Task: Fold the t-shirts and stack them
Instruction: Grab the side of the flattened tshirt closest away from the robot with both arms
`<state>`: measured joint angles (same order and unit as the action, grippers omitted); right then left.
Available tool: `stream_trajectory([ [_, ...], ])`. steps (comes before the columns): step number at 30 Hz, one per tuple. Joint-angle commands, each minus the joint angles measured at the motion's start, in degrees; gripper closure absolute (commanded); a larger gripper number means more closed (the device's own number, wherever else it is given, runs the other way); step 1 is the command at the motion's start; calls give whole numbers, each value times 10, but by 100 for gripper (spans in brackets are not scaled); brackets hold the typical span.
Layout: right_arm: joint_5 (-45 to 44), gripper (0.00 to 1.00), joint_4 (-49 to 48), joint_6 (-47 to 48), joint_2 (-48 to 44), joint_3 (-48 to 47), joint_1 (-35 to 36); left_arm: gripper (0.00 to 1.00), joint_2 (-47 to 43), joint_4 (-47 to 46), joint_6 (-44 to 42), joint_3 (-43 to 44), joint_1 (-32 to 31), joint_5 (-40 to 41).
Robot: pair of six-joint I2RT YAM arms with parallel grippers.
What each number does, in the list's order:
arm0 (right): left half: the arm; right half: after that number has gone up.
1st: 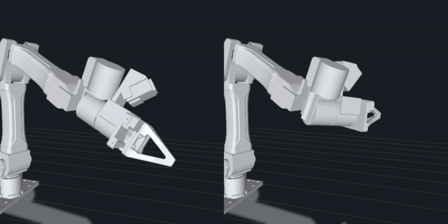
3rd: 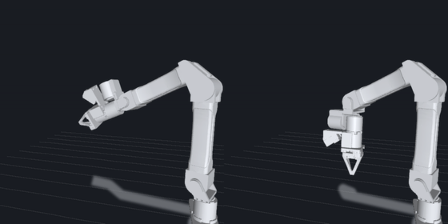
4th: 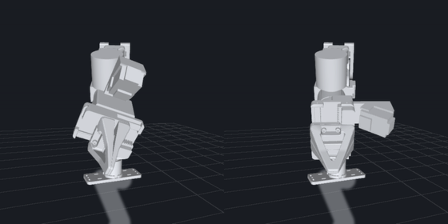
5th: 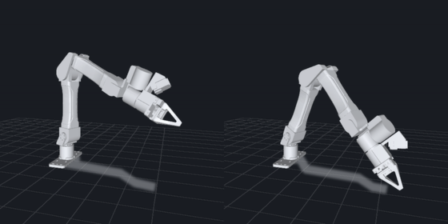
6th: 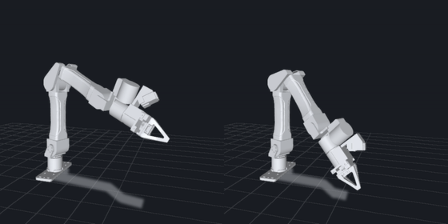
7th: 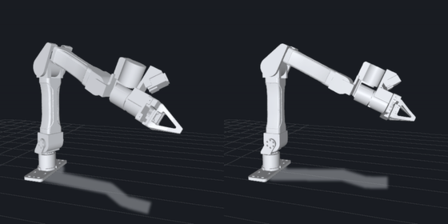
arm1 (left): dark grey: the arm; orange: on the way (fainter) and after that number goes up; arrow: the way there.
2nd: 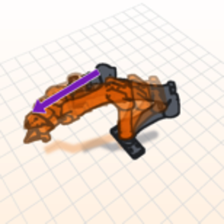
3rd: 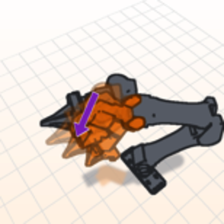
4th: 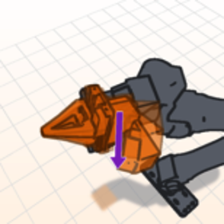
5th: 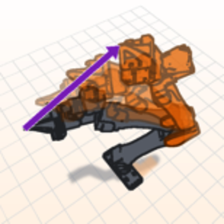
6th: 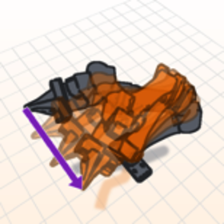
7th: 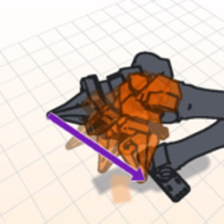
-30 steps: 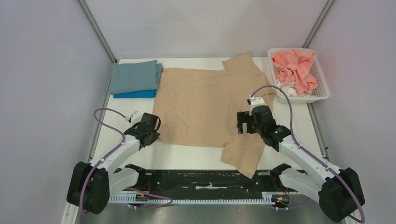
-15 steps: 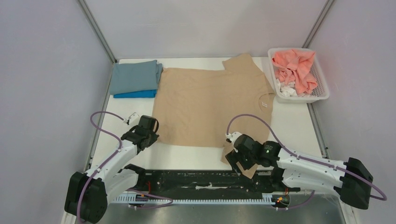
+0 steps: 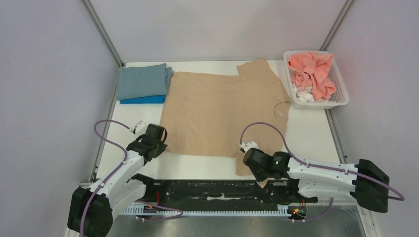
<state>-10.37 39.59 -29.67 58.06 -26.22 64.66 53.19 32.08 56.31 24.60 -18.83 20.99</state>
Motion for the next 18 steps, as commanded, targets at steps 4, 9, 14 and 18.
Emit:
stream_trajectory([
  [4, -10, 100, 102, -2, -37, 0, -4, 98, -64, 77, 53, -20, -1, -15],
  [9, 9, 100, 165, 5, -54, -22, -3, 98, -142, 138, 78, -29, -2, -54],
  [14, 9, 100, 143, 19, -67, -33, -2, 98, -211, 141, 83, -53, -3, -76],
  [18, -79, 100, 125, 14, -65, -68, -4, 98, -207, 85, 72, -50, -3, -94],
])
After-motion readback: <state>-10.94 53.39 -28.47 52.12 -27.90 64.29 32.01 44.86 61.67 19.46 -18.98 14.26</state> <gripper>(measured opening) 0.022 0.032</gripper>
